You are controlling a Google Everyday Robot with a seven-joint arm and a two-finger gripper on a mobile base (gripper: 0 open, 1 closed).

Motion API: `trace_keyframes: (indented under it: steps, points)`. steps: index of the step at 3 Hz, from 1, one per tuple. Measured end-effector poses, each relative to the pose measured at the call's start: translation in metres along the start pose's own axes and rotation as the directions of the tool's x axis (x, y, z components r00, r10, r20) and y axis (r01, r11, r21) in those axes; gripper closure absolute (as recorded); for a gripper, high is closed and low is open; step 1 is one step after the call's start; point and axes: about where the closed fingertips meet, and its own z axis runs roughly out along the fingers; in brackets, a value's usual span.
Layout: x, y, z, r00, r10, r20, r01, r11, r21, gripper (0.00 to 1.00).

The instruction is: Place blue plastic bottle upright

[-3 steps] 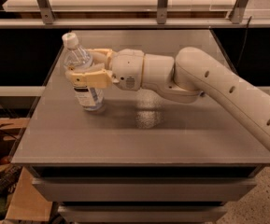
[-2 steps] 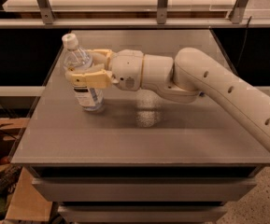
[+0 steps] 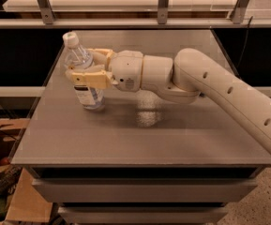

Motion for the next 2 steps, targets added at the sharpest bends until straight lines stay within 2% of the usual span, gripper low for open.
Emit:
trace_keyframes:
  steps: [1, 2]
  points:
    - [-0.0004, 0.0002, 0.0006, 1.000, -0.005, 0.000, 0.005, 1.0000, -0.005, 0.00]
    - [-0.0034, -0.0002, -0.0004, 1.000, -0.012, -0.007, 0.012, 0.9999, -0.009, 0.00]
